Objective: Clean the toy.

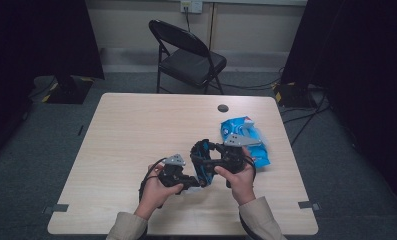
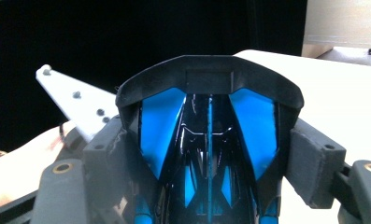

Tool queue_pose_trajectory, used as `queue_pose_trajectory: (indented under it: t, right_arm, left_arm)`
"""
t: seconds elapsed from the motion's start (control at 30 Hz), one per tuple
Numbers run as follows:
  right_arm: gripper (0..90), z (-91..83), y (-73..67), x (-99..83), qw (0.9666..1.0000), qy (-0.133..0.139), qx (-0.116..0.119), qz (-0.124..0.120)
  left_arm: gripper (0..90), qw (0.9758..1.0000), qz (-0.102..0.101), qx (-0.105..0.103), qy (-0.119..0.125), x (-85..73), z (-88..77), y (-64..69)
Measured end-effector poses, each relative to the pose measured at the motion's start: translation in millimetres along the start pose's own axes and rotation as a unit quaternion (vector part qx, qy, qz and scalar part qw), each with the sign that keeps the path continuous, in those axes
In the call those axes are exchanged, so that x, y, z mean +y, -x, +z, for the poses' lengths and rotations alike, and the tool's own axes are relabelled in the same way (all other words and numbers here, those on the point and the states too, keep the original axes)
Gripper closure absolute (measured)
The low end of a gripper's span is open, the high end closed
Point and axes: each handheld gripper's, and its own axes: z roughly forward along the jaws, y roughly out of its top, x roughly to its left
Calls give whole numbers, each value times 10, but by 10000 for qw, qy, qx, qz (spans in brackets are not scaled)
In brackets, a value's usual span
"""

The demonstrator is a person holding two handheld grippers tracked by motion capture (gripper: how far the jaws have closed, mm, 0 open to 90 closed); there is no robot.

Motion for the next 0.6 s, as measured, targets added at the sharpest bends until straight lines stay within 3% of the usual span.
queue_pose_trajectory:
  t: [0.3,0.6]
  right_arm:
    - [259,-34,42,-29,9999,1,-158,21]
    - [259,-4,51,-81,9998,-100,-139,35]
  left_arm:
    - [837,10000,13,-49,6,-18,-36,40]
    - [834,9999,15,97,127,36,-206,16]
